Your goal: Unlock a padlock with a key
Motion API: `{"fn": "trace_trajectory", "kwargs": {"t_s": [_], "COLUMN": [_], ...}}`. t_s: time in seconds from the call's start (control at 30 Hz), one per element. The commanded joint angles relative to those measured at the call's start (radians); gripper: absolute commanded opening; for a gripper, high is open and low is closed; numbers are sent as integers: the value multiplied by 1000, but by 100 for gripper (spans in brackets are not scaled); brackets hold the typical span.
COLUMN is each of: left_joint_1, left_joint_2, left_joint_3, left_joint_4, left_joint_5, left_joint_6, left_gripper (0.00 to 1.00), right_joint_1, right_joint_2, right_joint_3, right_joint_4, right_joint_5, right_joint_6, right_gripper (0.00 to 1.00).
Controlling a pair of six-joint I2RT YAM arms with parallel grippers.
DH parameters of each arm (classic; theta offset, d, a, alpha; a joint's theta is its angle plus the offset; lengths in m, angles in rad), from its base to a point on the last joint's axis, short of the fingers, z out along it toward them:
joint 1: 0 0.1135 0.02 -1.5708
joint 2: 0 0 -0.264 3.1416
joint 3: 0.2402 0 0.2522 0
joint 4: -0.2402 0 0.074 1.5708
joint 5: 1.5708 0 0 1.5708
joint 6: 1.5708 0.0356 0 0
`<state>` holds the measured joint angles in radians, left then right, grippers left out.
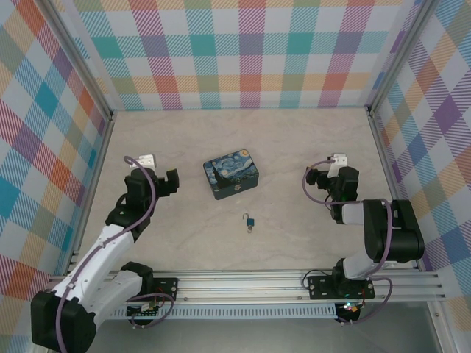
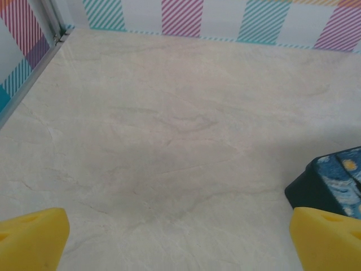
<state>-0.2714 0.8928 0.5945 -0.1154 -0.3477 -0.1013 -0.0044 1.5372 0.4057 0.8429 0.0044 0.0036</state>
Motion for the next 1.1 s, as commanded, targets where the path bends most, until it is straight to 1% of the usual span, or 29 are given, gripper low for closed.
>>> {"fn": "trace_trajectory", "kwargs": {"t_s": [0.0,0.1,0.17,0.23,0.43,0.53,0.6,0.77,0.87,0.93,1.07], "left_joint_1": [12,13,14,15,27,29,34,41,56,59,64], "left_joint_2": [32,101,151,184,257,308,325,409,487,555,640], "left_joint_3": [-38,-52,-60,-93,-218,-275,-281,-329,-346,-366,-392], "left_joint_4": [81,108,131,206,512,675,720,947,1080,1184,1311], "left_joint_5": [-72,-130,-189,-215,-143,-89,-37,52,94,100,106], "left_joint_6": [-31,6,28,49,106,136,175,245,236,242,245], "left_gripper": [100,100,100,100,100,100,100,100,100,100,100], "right_joint_1": [4,4,4,4,6,6,6,6,7,9,9], "right_joint_2": [-2,-1,-1,-1,-1,0,0,-1,0,0,0], "right_joint_3": [2,2,2,2,2,2,2,2,2,2,2], "right_joint_4": [-5,-5,-5,-5,-5,-5,-5,-5,-5,-5,-5], "right_joint_5": [-22,-21,-19,-19,-18,-18,-16,-15,-14,-13,-11], "right_joint_6": [13,13,12,12,12,13,12,10,10,10,10], "right_gripper": [100,100,100,100,100,100,100,100,100,100,100]}}
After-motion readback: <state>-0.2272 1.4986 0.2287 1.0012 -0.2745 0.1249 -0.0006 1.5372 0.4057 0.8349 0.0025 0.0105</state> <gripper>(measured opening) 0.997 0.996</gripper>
